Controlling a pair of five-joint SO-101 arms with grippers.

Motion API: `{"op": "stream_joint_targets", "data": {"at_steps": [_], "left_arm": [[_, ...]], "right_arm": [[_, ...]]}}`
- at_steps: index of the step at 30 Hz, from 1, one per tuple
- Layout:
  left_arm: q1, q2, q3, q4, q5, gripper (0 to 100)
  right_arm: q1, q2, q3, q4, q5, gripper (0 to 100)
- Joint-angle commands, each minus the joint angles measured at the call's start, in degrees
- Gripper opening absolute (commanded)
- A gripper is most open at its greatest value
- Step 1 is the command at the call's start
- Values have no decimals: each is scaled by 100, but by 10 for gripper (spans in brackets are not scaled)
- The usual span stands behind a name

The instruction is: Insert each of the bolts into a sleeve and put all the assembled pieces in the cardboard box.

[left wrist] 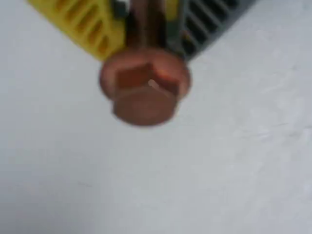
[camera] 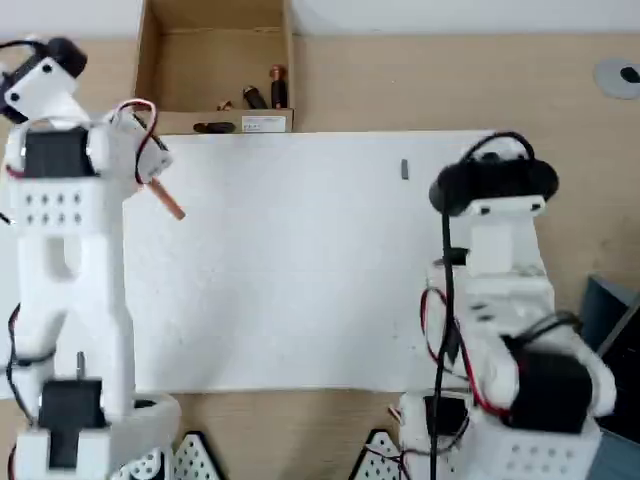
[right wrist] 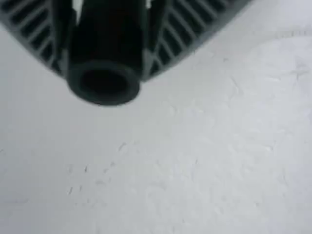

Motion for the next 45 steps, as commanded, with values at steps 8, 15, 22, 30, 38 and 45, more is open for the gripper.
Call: {"op": "stream_joint_targets", "data": {"at_steps": [8, 15, 22, 30, 38, 45], "left_arm": [[598, -2897, 3165, -1503, -633, 1], [818, -5130, 5521, -2787, -712, 1], [809, -6695, 7051, -3332, -712, 1], [809, -8321, 8246, -3675, -712, 1], [818, -9068, 8826, -3947, -686, 1], [826, -9086, 8862, -5231, -431, 1]], "right_arm": [[-92, -1420, 1771, -1591, 9, 9], [-365, -2905, 3591, -2734, 9, 9], [-1121, -4031, 4743, -3270, 9, 9], [-1710, -4637, 5244, -3473, 9, 9], [-2229, -4760, 5771, -4009, 44, 9], [-3143, -4778, 6123, -4026, 62, 9]]}}
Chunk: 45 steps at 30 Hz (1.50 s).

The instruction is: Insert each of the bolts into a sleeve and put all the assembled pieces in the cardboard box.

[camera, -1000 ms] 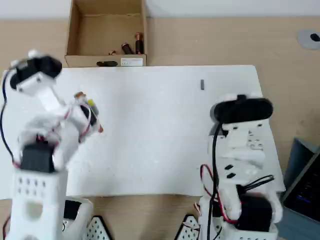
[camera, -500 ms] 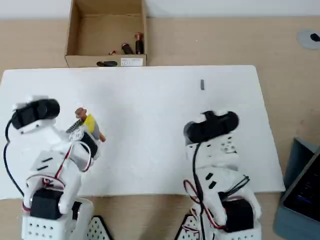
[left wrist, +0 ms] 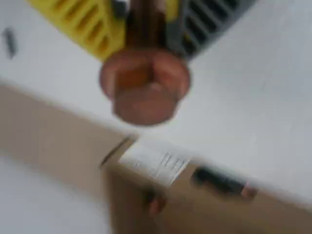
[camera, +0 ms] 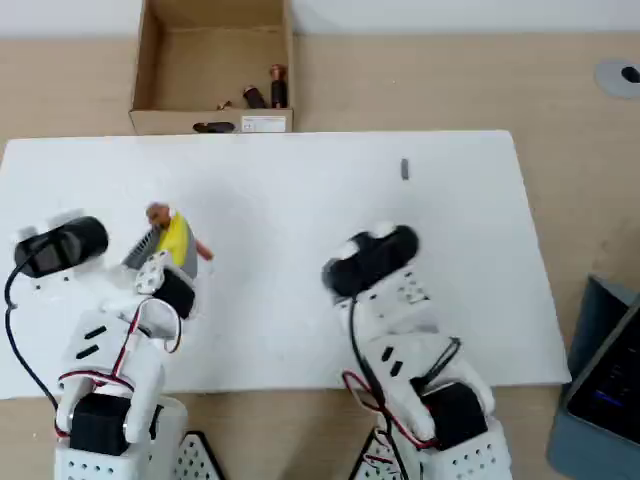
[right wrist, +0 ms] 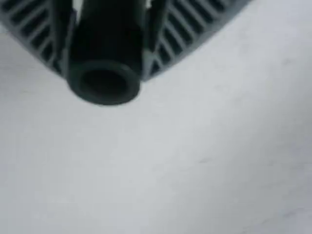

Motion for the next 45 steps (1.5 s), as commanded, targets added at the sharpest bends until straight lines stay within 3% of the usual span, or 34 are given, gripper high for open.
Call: {"op": "stream_joint_targets", "data": {"at_steps": [1, 6, 13, 23, 39, 45], "left_arm": [[88, -92, -18, -668, 211, 1], [651, -92, -44, -782, 510, 1], [1152, -92, -18, -791, 932, 1], [1829, -84, -9, -791, 967, 1], [1925, -75, 466, -791, 958, 1], [2277, -75, 440, -791, 967, 1]], "right_arm": [[-470, -699, 40, -158, 62, 9], [-989, -708, 127, -193, 378, 9], [-1033, -708, 136, -642, 897, 9], [-1543, -708, 136, -695, 905, 9], [-1604, -708, 119, -1055, 1354, 9], [-1604, -699, 136, -1029, 1327, 9]]}}
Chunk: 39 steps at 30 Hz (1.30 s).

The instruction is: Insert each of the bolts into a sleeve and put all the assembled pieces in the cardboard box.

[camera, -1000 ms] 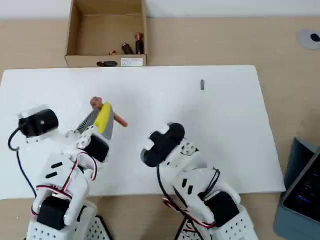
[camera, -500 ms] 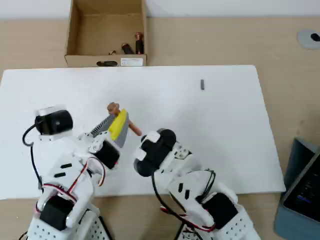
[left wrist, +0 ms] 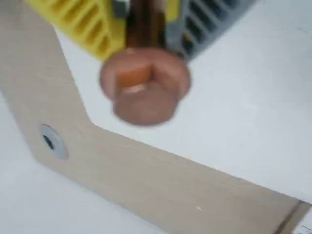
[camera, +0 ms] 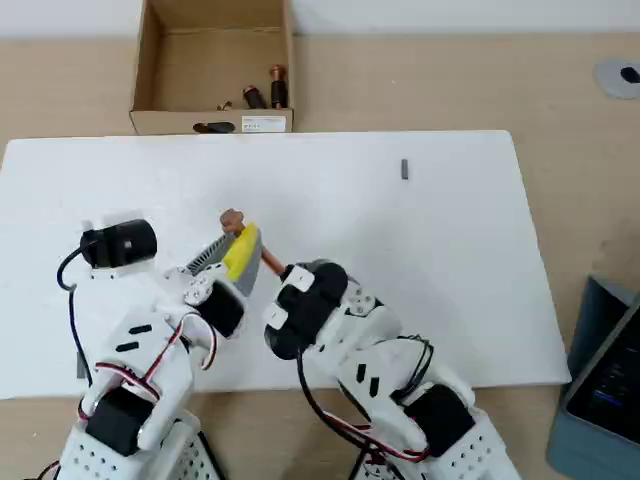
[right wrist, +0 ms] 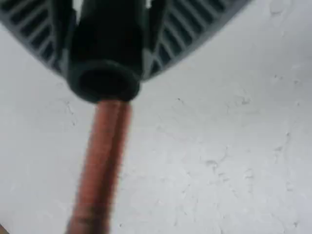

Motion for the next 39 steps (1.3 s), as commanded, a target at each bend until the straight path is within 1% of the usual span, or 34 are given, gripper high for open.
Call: {"op": "stream_joint_targets", "data": {"at_steps": [1, 11, 12, 15, 20, 24, 27, 30, 32, 35, 37, 39], "left_arm": [[281, -31, -35, -114, 53, 1], [369, -22, 35, -70, 18, 1], [475, -22, 97, -70, -35, 1], [870, -31, 325, -62, -527, 1], [1222, -31, 686, -70, -712, 1], [1451, -31, 1055, -70, -1037, 1], [1495, -31, 1257, -105, -1081, 1], [1363, -22, 1275, -70, -1081, 4], [1143, -22, 1275, -70, -1081, 36], [835, -22, 1231, -70, -1090, 149], [703, -22, 1213, -70, -1116, 205], [615, -22, 1143, -70, -1284, 216]], "right_arm": [[-66, -690, -22, -202, 35, 9], [-66, -690, -22, -211, 44, 9], [-66, -690, -22, -211, 44, 9], [-66, -690, -22, -202, 44, 9], [-66, -699, -57, -202, 44, 9], [-66, -708, -66, -211, 44, 9], [-66, -708, -66, -211, 44, 9], [-66, -708, -66, -211, 44, 9], [-66, -708, -66, -211, 44, 9], [-66, -708, -48, -202, 44, 9], [-66, -708, -31, -202, 44, 9], [-66, -708, -31, -202, 44, 9]]}}
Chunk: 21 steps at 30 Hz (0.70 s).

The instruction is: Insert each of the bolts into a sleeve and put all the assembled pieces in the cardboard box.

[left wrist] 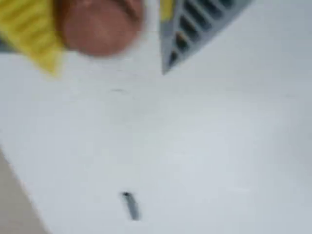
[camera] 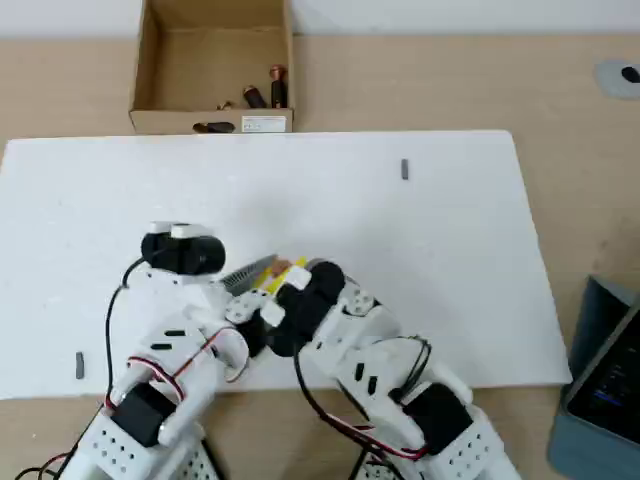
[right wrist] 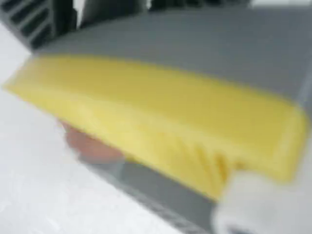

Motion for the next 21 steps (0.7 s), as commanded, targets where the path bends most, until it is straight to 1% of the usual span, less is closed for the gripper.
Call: {"op": "stream_joint_targets", "data": {"at_steps": [1, 7, 12, 14, 17, 20, 21], "left_arm": [[-114, 13, -62, 35, -211, 216], [-220, 13, -659, 70, -220, 218], [-229, 13, -1213, 484, -220, 216], [-387, 13, -1327, 589, -220, 206], [-765, 13, -1415, 563, -299, 122], [-1178, 13, -1556, 563, -686, 0], [-1345, 13, -1565, 563, -809, 3]], "right_arm": [[-84, -725, -119, -202, 35, 9], [-84, -725, -110, -193, 35, 9], [-66, -716, -101, -193, 0, 9], [-66, -716, -101, -193, -9, 9], [-57, -716, -101, -193, -18, 9], [-40, -716, -110, -185, -264, 9], [13, -716, -110, -185, -334, 9]]}}
